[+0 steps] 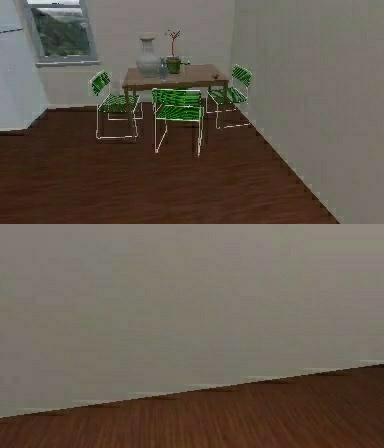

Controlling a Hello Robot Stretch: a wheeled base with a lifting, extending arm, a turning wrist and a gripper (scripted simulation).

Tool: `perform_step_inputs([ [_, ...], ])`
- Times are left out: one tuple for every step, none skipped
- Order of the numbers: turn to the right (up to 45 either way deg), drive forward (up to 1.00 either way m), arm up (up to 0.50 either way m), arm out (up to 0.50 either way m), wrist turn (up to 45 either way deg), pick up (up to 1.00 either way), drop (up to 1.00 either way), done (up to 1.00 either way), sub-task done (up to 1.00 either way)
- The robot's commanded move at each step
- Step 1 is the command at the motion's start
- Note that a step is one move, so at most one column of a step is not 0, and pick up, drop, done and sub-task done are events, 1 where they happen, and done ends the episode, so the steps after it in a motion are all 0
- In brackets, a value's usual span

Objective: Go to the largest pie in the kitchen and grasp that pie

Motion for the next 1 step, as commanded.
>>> perform_step_inputs([
  [0.0,1.0,0.0,0.0,0.0,0.0,0.0,0.0,0.0],
])
